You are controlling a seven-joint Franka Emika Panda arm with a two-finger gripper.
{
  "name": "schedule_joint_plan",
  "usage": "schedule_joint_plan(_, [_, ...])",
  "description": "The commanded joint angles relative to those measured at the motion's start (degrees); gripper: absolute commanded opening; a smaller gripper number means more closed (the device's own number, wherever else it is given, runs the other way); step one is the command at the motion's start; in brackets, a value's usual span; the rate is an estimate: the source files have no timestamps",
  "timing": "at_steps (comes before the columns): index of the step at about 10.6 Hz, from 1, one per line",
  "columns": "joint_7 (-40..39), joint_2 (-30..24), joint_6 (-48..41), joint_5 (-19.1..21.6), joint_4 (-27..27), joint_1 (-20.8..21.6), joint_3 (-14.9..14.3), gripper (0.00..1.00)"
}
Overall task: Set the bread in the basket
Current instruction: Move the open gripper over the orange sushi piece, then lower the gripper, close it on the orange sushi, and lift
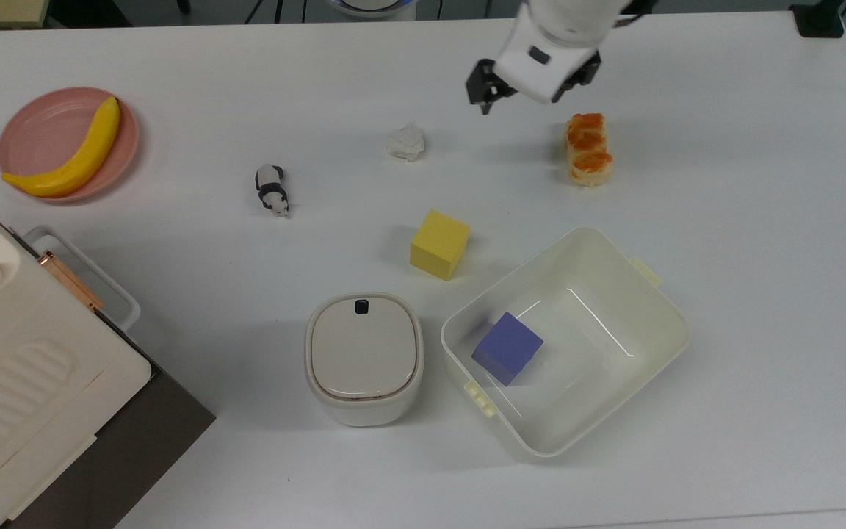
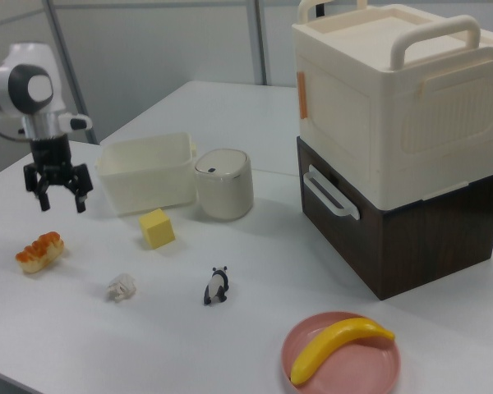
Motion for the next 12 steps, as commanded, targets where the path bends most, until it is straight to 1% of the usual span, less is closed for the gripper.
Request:
schedule_joint_plan(1, [4.1,5.6,4.9,1.3,-1.1,4.8,-0.7,1.00])
schedule_joint_plan(5, [9.8,10.7,5.1,1.8,-0.7,10.3,-0.7,1.00])
schedule_joint_plan(7, [14.4,11.4,8.4,3.5,-0.7,13.2,-0.7,1.00])
schedule_joint_plan(9, [17.9,12.5,9.9,3.5,0.3,15.1,-0.7,1.00])
schedule_joint_plan(10, [19.2,12.6,10.1,3.5,0.6,15.3,-0.7,1.00])
schedule_joint_plan(11, [20.0,12.7,10.1,3.3,0.6,15.8,-0.7,0.91])
schedule_joint_plan(12, [20.0,12.8,10.1,2.8,0.6,17.0,-0.8,0.73])
